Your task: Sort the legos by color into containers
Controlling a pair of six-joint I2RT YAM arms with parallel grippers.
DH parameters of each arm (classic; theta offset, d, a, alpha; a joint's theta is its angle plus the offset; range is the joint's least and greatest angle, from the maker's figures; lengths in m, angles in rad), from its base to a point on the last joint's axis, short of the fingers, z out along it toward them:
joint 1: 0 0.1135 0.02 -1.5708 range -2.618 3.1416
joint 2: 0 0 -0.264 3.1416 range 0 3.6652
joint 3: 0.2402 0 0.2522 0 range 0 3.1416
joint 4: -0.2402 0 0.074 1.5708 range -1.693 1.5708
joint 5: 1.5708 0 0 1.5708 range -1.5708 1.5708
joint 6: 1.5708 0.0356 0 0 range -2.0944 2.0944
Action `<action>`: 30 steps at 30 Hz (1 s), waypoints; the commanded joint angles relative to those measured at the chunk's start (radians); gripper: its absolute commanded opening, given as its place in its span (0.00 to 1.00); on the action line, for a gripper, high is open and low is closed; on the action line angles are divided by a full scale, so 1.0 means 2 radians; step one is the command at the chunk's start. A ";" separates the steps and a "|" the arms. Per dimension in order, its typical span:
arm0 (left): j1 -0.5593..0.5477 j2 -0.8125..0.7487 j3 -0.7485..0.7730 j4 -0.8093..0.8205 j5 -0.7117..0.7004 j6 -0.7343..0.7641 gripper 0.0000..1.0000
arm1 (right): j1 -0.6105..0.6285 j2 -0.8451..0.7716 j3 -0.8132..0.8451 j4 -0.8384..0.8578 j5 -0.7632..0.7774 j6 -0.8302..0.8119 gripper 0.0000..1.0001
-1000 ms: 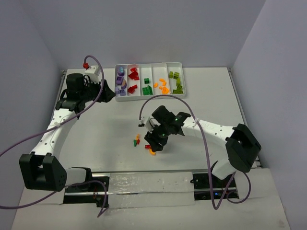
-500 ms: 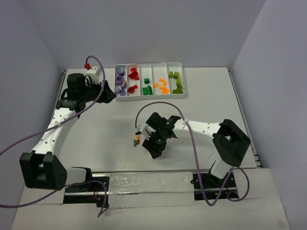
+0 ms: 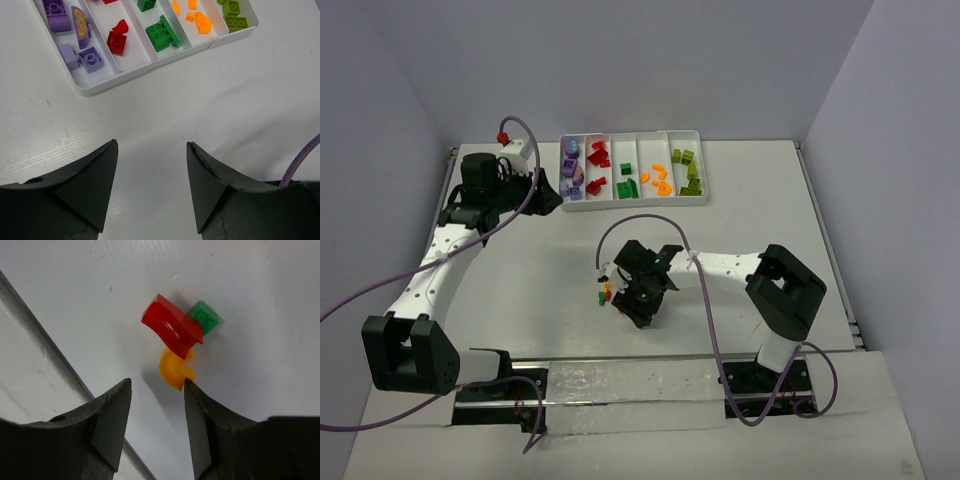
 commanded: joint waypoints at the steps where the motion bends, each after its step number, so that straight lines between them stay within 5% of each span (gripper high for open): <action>1: 0.002 -0.006 0.019 0.002 0.006 0.003 0.66 | 0.014 0.014 0.032 0.007 0.037 0.014 0.59; 17: 0.002 0.001 0.019 0.001 0.013 0.007 0.66 | 0.018 -0.011 0.024 0.006 0.104 0.000 0.68; 30: 0.002 0.007 0.023 -0.001 0.017 0.013 0.66 | 0.020 -0.003 0.037 0.030 0.058 -0.062 0.79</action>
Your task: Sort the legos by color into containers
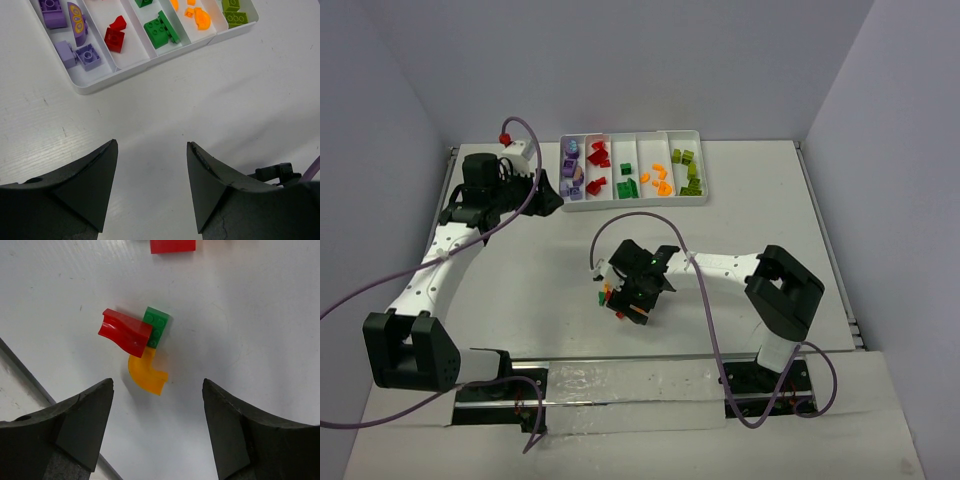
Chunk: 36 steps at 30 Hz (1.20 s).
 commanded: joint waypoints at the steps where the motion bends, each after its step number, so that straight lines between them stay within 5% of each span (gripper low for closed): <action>1: 0.002 0.000 0.023 0.001 0.011 0.009 0.66 | 0.006 -0.004 0.023 0.014 -0.022 -0.034 0.78; 24: 0.002 0.001 0.017 0.002 0.009 0.014 0.67 | 0.007 0.026 0.024 0.023 -0.063 -0.066 0.59; 36: 0.002 0.007 0.012 0.007 0.013 0.008 0.66 | 0.003 0.005 0.000 0.037 -0.045 -0.056 0.25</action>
